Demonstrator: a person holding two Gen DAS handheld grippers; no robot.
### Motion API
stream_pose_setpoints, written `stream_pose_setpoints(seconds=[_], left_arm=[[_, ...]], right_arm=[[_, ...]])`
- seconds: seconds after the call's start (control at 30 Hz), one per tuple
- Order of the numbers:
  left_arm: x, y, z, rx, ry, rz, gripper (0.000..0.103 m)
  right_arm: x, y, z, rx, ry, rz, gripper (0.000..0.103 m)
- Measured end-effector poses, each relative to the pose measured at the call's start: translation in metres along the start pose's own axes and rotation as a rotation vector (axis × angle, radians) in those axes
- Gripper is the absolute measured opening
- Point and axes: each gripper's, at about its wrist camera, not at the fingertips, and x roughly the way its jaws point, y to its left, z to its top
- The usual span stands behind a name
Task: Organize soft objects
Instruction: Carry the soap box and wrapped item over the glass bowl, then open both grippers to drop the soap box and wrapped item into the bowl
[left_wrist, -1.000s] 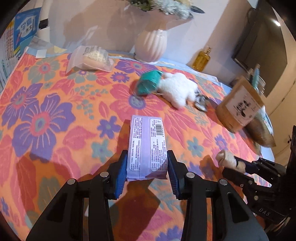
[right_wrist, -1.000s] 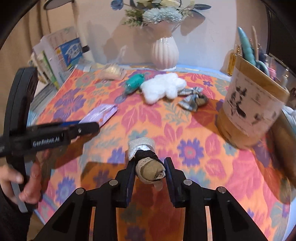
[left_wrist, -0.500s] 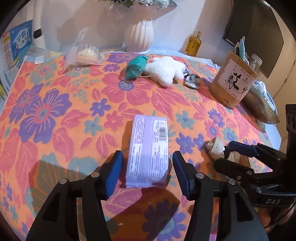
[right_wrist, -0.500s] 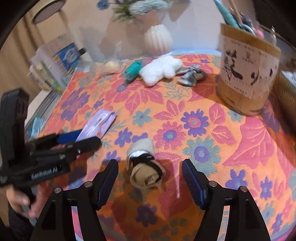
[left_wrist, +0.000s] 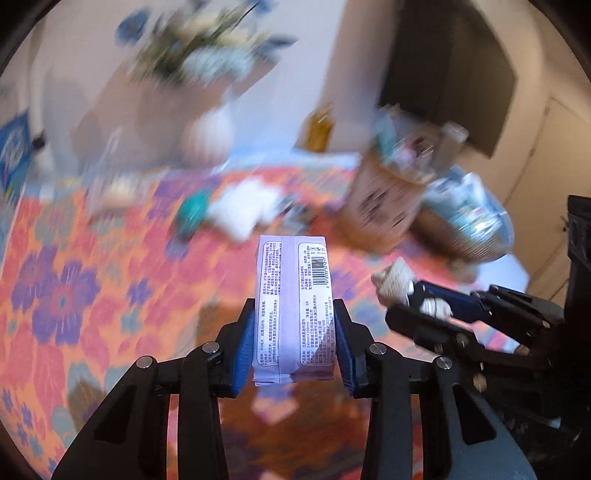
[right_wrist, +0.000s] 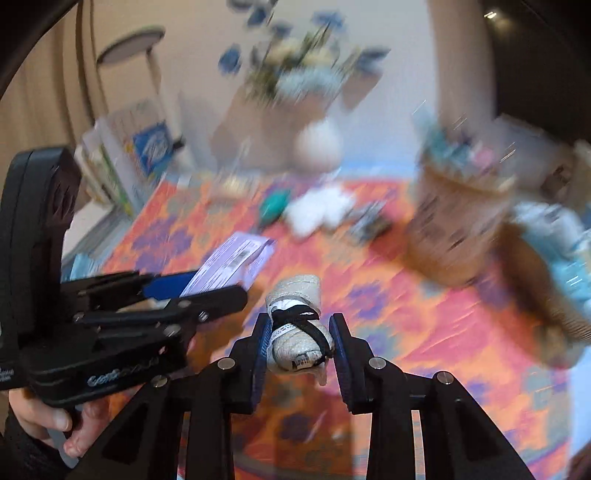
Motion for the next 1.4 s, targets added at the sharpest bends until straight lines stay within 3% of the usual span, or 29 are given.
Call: stream_pose_setpoints(seconds=[0.2, 0.33, 0.57, 0.73, 0.8, 0.9, 0.93, 0.97, 1.03, 1.17, 1.4], left_arm=[[-0.011, -0.072, 0.047, 0.086, -0.116, -0.136, 0.035], [0.002, -0.117, 0.08, 0.133, -0.123, -0.221, 0.035], [0.05, -0.174, 0.116, 0.183, -0.073, -0.284, 0.035], [0.093, -0.205, 0.125, 0.213, -0.006, -0.314, 0.036], [0.105, -0.215, 0.126, 0.226, 0.006, -0.324, 0.038], [0.111, -0.22, 0.123, 0.226, -0.008, -0.32, 0.068], [0.11, -0.217, 0.121, 0.219, -0.015, -0.327, 0.084], [0.107, -0.213, 0.119, 0.208, -0.019, -0.338, 0.087], [0.1, -0.205, 0.116, 0.184, -0.02, -0.372, 0.087], [0.078, -0.188, 0.116, 0.176, -0.039, -0.37, 0.087], [0.014, -0.134, 0.111, 0.142, -0.138, -0.29, 0.087]], right_arm=[[-0.067, -0.07, 0.034, 0.132, -0.186, -0.123, 0.031], [-0.103, -0.131, 0.046, 0.273, -0.252, -0.225, 0.031], [-0.114, -0.244, 0.032, 0.594, -0.217, -0.349, 0.031], [-0.099, -0.285, 0.019, 0.705, -0.154, -0.355, 0.032], [-0.093, -0.289, 0.018, 0.724, -0.14, -0.351, 0.039], [-0.09, -0.29, 0.015, 0.731, -0.126, -0.344, 0.055], [-0.091, -0.288, 0.014, 0.732, -0.129, -0.341, 0.058], [-0.093, -0.287, 0.013, 0.733, -0.136, -0.337, 0.06], [-0.095, -0.286, 0.01, 0.733, -0.138, -0.329, 0.061], [-0.102, -0.28, 0.007, 0.748, -0.141, -0.309, 0.062], [-0.097, -0.243, 0.013, 0.722, -0.137, -0.219, 0.065]])
